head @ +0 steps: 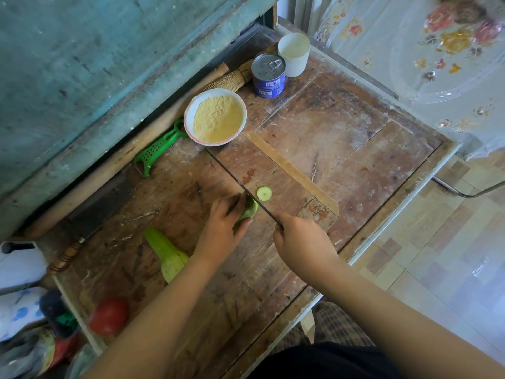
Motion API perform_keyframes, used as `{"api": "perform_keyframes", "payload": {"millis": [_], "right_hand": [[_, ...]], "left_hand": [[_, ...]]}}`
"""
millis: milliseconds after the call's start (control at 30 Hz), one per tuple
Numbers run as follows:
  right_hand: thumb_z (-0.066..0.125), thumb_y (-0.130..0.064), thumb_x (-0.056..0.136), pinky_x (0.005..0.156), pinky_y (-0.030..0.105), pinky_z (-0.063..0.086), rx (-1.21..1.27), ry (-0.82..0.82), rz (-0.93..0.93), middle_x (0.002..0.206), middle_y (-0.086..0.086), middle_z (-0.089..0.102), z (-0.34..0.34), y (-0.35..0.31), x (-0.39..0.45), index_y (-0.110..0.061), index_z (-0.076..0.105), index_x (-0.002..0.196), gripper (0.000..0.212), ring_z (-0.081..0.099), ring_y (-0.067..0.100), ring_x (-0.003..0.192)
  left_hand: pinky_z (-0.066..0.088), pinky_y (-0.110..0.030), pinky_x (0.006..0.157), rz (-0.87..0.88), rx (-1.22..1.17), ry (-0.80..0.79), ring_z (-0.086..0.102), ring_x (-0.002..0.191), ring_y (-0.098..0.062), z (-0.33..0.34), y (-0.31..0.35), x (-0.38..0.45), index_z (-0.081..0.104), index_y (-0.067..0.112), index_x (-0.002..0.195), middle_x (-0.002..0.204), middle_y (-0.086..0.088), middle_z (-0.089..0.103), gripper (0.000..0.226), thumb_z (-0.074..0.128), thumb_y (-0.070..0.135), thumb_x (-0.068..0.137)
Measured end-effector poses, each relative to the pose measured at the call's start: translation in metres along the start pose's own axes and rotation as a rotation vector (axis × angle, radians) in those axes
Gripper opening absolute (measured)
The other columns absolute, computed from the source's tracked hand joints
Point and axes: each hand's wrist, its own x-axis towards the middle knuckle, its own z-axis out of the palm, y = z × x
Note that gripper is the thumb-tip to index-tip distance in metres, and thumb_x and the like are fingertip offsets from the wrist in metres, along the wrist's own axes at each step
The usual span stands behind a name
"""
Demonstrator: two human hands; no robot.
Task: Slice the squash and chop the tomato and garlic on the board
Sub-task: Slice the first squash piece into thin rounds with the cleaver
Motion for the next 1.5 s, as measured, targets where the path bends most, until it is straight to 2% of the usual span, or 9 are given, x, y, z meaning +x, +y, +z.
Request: {"api": "perform_keyframes", "payload": {"millis": [133, 233, 333, 567, 767, 900, 1200, 1333, 1500], "right_hand": [[0.037, -0.016, 0.098, 0.047, 0.028, 0.034, 0.024, -0.024, 0.021, 0.062, -0.002, 0.046, -0.001, 0.0, 0.004, -0.018, 0.056, 0.112, 0.024, 0.043, 0.017, 0.053], [0.037, -0.015, 0.097, 0.045, 0.027, 0.033, 0.033, -0.049, 0.038, 0.06, -0.001, 0.044, -0.005, -0.002, 0.007, -0.02, 0.047, 0.087, 0.016, 0.04, 0.017, 0.049], [0.037, -0.015, 0.097, 0.044, 0.026, 0.031, 0.049, -0.069, 0.054, 0.059, 0.0, 0.044, -0.009, -0.002, 0.014, -0.018, 0.047, 0.082, 0.018, 0.04, 0.017, 0.048], [0.04, -0.019, 0.097, 0.047, 0.026, 0.036, 0.092, -0.123, 0.155, 0.064, 0.002, 0.048, 0.006, 0.011, 0.029, -0.007, 0.057, 0.095, 0.021, 0.046, 0.02, 0.053], [0.037, -0.018, 0.098, 0.048, 0.027, 0.036, 0.018, -0.041, 0.039, 0.061, -0.003, 0.047, 0.008, 0.007, 0.013, -0.018, 0.053, 0.122, 0.029, 0.046, 0.018, 0.054], [0.035, -0.019, 0.099, 0.053, 0.029, 0.043, -0.029, -0.019, -0.012, 0.07, 0.001, 0.057, 0.001, 0.003, -0.002, -0.024, 0.043, 0.136, 0.039, 0.054, 0.022, 0.061], [0.035, -0.02, 0.1, 0.051, 0.029, 0.041, -0.011, -0.036, 0.003, 0.072, 0.002, 0.056, 0.002, 0.004, -0.003, -0.023, 0.043, 0.138, 0.039, 0.05, 0.02, 0.06], [0.035, -0.02, 0.1, 0.057, 0.032, 0.047, -0.008, -0.028, -0.002, 0.074, 0.003, 0.059, 0.0, 0.003, -0.005, -0.023, 0.045, 0.136, 0.038, 0.054, 0.023, 0.063], [0.035, -0.019, 0.1, 0.054, 0.029, 0.041, -0.019, -0.015, -0.003, 0.072, 0.001, 0.055, 0.001, 0.002, -0.003, -0.021, 0.049, 0.13, 0.034, 0.051, 0.022, 0.062]], "left_hand": [[0.042, -0.032, 0.096, 0.014, -0.031, 0.019, 0.042, 0.11, -0.024, 0.001, -0.002, 0.0, 0.051, 0.004, 0.13, 0.12, -0.003, 0.043, 0.049, 0.055, 0.03, 0.089], [0.037, -0.027, 0.098, 0.027, -0.035, 0.016, 0.042, 0.109, -0.024, 0.001, -0.001, 0.001, 0.048, 0.005, 0.132, 0.121, -0.003, 0.043, 0.051, 0.055, 0.029, 0.089], [0.031, -0.022, 0.101, 0.02, -0.045, 0.012, 0.042, 0.109, -0.023, 0.0, -0.002, 0.002, 0.049, 0.004, 0.133, 0.121, -0.003, 0.044, 0.051, 0.056, 0.028, 0.088], [0.033, -0.025, 0.101, 0.038, 0.0, 0.031, 0.046, 0.106, -0.025, 0.004, -0.005, 0.003, 0.053, -0.004, 0.129, 0.118, -0.007, 0.048, 0.051, 0.06, 0.024, 0.087], [0.032, -0.024, 0.1, -0.02, -0.027, 0.002, 0.043, 0.108, -0.025, 0.001, -0.003, 0.002, 0.052, -0.002, 0.131, 0.119, -0.005, 0.044, 0.054, 0.056, 0.03, 0.088], [0.029, -0.019, 0.101, -0.058, -0.036, -0.024, 0.042, 0.111, -0.023, 0.0, -0.001, 0.001, 0.053, 0.0, 0.13, 0.118, -0.004, 0.045, 0.052, 0.055, 0.031, 0.089], [0.033, -0.024, 0.1, -0.031, -0.019, -0.015, 0.042, 0.11, -0.024, 0.0, -0.001, 0.002, 0.053, -0.002, 0.13, 0.119, -0.003, 0.043, 0.052, 0.055, 0.03, 0.089], [0.032, -0.023, 0.101, -0.036, -0.012, -0.01, 0.042, 0.111, -0.024, 0.001, -0.001, 0.001, 0.053, -0.002, 0.13, 0.119, -0.003, 0.042, 0.052, 0.054, 0.031, 0.09], [0.034, -0.024, 0.099, -0.048, -0.025, 0.006, 0.043, 0.11, -0.024, 0.001, -0.001, 0.001, 0.054, -0.003, 0.129, 0.118, -0.003, 0.042, 0.053, 0.054, 0.033, 0.089]]}}
